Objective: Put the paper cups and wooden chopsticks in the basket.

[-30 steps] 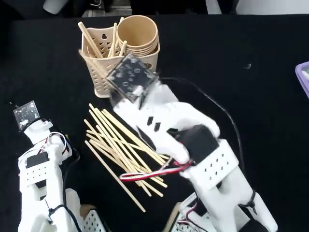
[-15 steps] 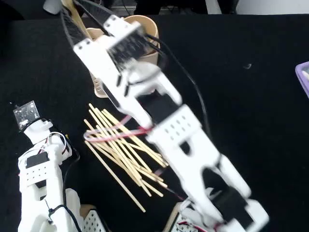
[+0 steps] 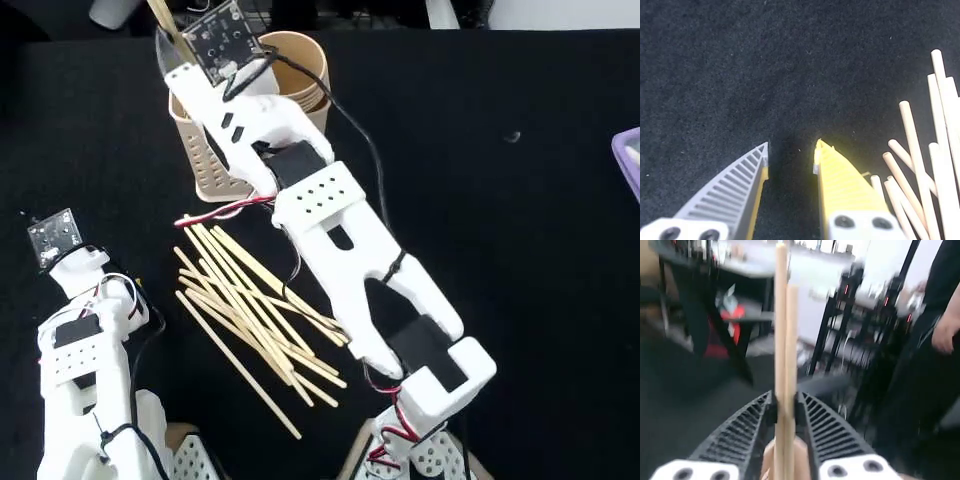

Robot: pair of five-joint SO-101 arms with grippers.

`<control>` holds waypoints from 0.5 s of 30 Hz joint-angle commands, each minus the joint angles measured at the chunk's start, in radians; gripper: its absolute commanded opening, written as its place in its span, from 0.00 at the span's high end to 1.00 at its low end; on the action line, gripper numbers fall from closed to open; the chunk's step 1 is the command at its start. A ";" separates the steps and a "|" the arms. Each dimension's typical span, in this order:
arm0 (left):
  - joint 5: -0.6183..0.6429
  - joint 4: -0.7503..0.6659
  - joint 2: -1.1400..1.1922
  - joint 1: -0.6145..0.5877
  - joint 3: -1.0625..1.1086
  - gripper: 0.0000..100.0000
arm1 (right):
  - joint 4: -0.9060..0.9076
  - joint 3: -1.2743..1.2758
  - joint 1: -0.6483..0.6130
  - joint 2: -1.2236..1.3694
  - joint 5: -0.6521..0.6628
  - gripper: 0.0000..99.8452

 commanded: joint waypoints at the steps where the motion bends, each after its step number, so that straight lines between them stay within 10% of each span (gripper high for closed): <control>1: -0.009 0.000 -0.020 0.008 -0.005 0.85 | 0.170 -0.111 0.018 -0.047 -0.008 0.86; 15: -0.009 -0.002 -0.020 0.010 -0.005 0.85 | 1.249 -0.071 -0.074 -0.404 0.000 0.90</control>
